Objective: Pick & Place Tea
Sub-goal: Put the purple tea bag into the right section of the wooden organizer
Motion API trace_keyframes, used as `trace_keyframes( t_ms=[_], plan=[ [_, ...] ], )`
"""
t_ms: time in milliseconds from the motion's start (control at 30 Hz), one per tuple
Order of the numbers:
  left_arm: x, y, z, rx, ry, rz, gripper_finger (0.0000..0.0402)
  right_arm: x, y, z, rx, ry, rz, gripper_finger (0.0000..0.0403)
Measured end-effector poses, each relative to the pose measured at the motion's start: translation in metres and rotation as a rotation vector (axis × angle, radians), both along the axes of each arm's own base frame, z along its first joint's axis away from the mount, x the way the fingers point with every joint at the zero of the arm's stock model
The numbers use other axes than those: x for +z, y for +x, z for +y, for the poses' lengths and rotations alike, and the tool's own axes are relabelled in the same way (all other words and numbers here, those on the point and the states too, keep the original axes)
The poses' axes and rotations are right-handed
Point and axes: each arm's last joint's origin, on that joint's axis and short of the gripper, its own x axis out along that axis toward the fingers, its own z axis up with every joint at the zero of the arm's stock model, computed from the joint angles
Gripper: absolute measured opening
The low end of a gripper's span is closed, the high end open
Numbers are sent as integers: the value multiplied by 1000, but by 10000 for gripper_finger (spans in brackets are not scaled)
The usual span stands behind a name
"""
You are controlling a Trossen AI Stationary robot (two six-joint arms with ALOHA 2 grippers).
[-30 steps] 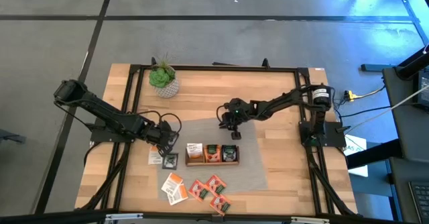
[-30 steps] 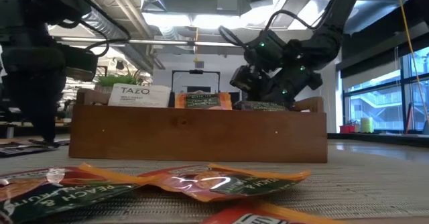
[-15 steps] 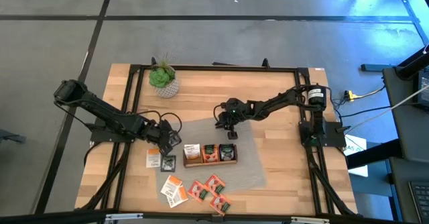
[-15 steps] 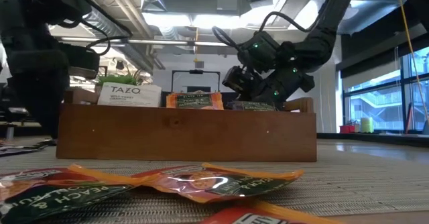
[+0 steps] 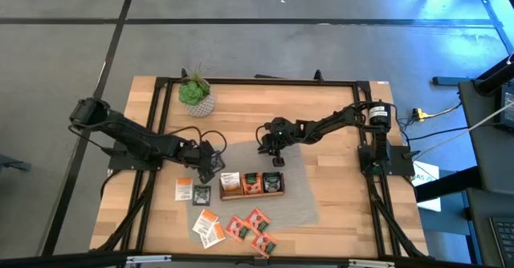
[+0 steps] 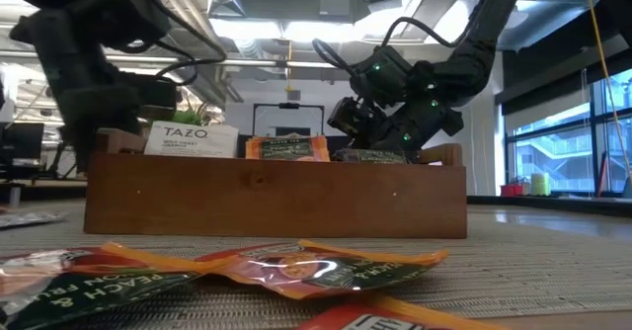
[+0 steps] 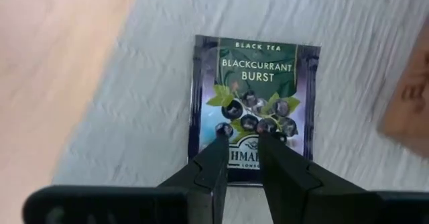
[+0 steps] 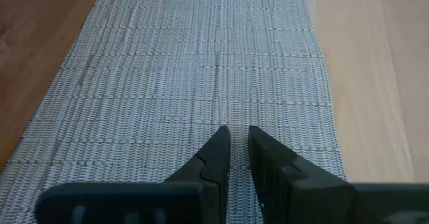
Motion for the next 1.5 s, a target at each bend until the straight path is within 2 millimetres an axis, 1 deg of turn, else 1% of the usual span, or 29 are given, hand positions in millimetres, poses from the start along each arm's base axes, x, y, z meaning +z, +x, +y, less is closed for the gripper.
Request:
trace_keyframes(
  t_ms=[167,367,667,800,867,933,1033,1200,1300,1500],
  plan=[
    [0,8,10,10,35,-39,81,0,0,0,0,0,-1,59],
    [-9,19,25,-7,51,-41,77,0,0,0,-1,0,-1,59],
    [-10,28,36,-32,71,-102,78,0,0,0,-19,19,0,59],
    [-9,28,38,-35,74,-102,75,0,1,0,-37,37,0,59],
    [-6,27,37,-64,77,-103,75,1,0,-2,-66,54,2,59],
    [1,28,37,-85,85,-120,75,2,0,-5,-111,71,4,59],
    [17,28,37,-100,109,-166,75,2,0,-10,-147,89,-3,59],
    [27,17,36,-113,126,-119,77,3,0,-11,-156,85,-6,59],
    [25,13,35,-101,173,-68,79,3,0,-11,-154,85,-11,59],
    [15,17,35,-115,201,-24,77,3,1,-11,-151,88,-14,59]
  ],
)
